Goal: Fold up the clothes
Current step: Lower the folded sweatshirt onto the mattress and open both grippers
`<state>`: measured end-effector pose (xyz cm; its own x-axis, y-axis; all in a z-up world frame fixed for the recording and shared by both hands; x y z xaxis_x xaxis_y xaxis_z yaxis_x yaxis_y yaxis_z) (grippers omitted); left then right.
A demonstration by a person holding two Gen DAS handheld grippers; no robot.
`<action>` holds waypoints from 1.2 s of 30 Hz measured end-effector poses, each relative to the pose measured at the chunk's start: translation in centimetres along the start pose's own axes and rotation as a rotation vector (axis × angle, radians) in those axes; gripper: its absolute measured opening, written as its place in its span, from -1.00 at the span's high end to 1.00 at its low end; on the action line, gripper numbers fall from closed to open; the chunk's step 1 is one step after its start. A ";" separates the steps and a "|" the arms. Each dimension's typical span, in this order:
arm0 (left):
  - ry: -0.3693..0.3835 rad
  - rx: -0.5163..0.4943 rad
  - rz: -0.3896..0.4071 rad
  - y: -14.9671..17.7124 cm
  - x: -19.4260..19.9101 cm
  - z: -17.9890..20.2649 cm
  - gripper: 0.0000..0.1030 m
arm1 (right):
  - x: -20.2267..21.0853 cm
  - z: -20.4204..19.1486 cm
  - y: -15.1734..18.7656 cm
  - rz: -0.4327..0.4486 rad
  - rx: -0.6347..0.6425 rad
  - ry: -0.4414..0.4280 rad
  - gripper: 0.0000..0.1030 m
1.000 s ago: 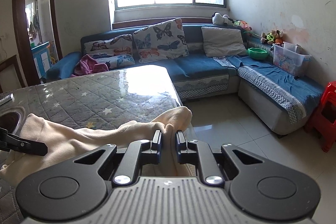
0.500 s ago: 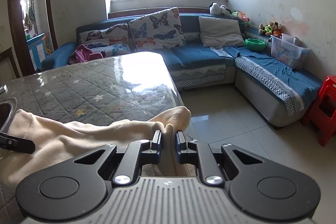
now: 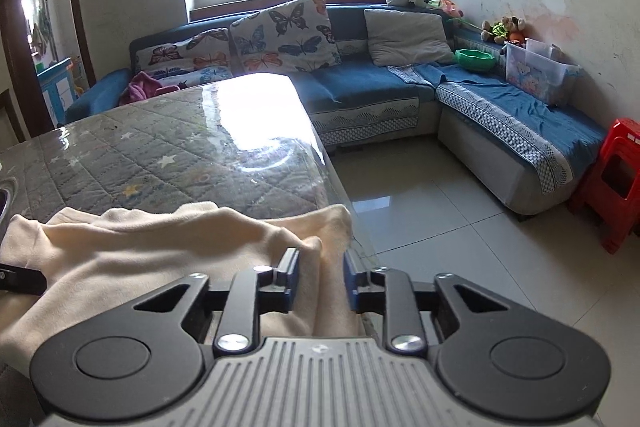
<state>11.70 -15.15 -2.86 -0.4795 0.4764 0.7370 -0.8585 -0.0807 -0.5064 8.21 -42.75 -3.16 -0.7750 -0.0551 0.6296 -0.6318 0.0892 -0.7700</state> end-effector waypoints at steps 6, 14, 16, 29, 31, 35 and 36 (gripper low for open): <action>-0.002 -0.007 -0.006 0.3 0.0 -0.5 0.60 | 0.6 0.1 1.6 -0.012 0.007 0.005 0.33; 0.013 -0.023 -0.013 0.7 0.5 -1.1 0.58 | 2.4 -0.6 3.4 0.006 0.045 0.022 0.31; 0.014 -0.032 -0.012 1.0 0.8 -1.3 0.55 | 2.9 -0.9 4.0 0.012 0.063 0.027 0.31; -0.031 -0.077 0.102 0.8 4.4 -2.2 0.23 | 8.1 -2.7 5.7 0.112 0.098 0.012 0.37; -0.021 -0.081 0.119 0.8 4.9 -2.0 0.27 | 8.2 -2.8 5.9 0.112 0.077 -0.011 0.54; 0.019 -0.110 0.130 1.2 5.5 -1.2 0.27 | 7.7 -2.8 7.0 0.082 0.044 -0.036 0.70; 0.028 -0.119 0.126 1.4 5.5 -0.8 0.27 | 7.5 -2.7 7.2 0.071 0.040 -0.038 0.71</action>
<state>8.03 -11.90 0.12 -0.5754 0.4932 0.6524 -0.7635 -0.0379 -0.6448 -2.16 -39.79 -3.72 -0.8176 -0.0875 0.5691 -0.5744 0.0540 -0.8168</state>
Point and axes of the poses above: each gripper's, at about its wrist camera, not at the fingertips, and x roughly against the way its jaws point, z to its right, y to its underside, the point moved 1 cm from there along -x, roughly the way its jaws point, and after that the axes turned 5 degrees about -y, right-handed, at the moved point
